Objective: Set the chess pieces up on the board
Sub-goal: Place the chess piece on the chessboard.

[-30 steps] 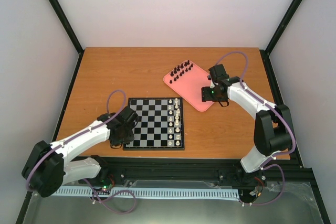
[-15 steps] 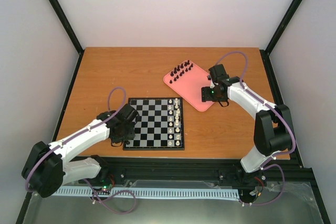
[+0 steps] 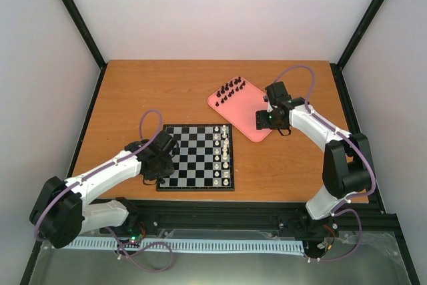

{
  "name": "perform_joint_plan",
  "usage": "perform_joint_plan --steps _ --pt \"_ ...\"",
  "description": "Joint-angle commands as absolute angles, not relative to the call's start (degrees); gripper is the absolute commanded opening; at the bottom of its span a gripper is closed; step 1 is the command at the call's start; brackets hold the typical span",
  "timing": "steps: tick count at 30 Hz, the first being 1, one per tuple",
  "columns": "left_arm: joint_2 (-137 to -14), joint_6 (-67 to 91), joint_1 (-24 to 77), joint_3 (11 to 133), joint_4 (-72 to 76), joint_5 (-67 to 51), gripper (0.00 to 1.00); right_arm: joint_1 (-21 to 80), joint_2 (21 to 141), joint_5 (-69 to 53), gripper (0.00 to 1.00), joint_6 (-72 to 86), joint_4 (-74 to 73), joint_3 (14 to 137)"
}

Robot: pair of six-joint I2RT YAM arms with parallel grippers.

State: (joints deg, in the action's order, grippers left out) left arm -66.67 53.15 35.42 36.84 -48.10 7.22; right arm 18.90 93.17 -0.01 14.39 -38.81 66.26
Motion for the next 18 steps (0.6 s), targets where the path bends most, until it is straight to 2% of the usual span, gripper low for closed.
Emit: perform_joint_plan --steps 1,18 --pt "-67.10 52.55 35.55 36.57 -45.94 6.33 0.43 19.23 92.81 0.46 0.86 13.97 -38.77 67.04" --pt "-68.43 52.94 35.60 36.37 -44.79 5.94 0.43 19.24 92.29 0.72 0.86 13.70 -39.29 67.29"
